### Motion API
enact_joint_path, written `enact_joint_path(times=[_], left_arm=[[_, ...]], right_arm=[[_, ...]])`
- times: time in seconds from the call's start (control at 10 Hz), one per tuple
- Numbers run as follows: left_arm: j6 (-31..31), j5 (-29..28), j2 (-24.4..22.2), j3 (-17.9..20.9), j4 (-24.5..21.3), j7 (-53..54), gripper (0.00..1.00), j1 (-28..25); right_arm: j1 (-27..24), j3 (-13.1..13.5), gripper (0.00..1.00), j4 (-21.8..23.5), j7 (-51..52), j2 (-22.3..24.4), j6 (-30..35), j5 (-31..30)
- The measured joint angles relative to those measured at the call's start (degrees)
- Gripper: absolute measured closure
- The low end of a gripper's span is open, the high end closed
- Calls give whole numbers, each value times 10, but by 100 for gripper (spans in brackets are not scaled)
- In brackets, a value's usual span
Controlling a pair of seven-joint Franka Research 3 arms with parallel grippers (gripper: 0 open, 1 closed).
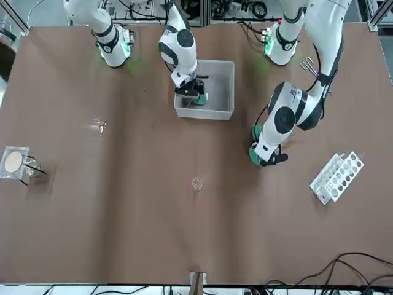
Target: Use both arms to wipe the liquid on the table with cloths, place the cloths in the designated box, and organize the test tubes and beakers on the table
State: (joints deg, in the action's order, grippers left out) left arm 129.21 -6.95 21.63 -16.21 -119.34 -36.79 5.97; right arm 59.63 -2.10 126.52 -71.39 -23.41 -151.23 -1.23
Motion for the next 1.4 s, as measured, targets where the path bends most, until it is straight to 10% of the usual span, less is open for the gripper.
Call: enact_joint_path(times=[0.1,0.7,1.4], left_arm=[[-1,0,5,12,-16,5,96,-5],[-19,-81,9,173,-65,62,96,-18],[-65,-169,1,247,-93,65,96,-16]], right_arm=[[0,1,3,-3,0,-6,0,-1],[0,6,93,-62,2,-10,67,-13],[-32,24,93,-276,59,49,413,-16]])
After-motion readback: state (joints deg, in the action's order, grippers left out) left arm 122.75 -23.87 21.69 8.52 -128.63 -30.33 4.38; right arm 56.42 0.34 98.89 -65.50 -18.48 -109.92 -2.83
